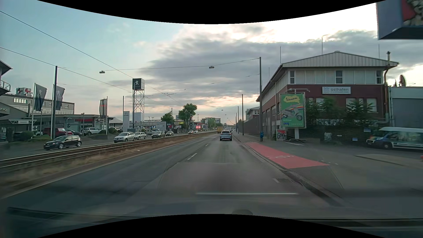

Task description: Follow the waypoints while adhering to traffic rules and regulations

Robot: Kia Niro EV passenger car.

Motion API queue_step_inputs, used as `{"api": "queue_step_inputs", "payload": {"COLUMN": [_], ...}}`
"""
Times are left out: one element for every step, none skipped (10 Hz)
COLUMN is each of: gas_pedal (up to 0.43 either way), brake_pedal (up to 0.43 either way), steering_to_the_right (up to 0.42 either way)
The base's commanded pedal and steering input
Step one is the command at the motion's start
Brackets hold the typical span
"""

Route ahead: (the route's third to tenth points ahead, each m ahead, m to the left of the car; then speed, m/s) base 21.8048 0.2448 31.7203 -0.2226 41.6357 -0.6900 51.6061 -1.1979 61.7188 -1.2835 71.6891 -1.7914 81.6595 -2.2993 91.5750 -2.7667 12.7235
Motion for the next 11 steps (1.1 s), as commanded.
{"api": "queue_step_inputs", "payload": {"gas_pedal": [0.0,0.0,0.0,0.0,0.0,0.0,0.008,0.028,0.028,0.028,0.028], "brake_pedal": [0.0,0.0,0.0,0.0,0.0,0.0,0.0,0.0,0.0,0.0,0.0], "steering_to_the_right": [-0.001,-0.001,-0.002,-0.001,-0.001,-0.002,-0.001,-0.002,-0.001,-0.002,-0.002]}}
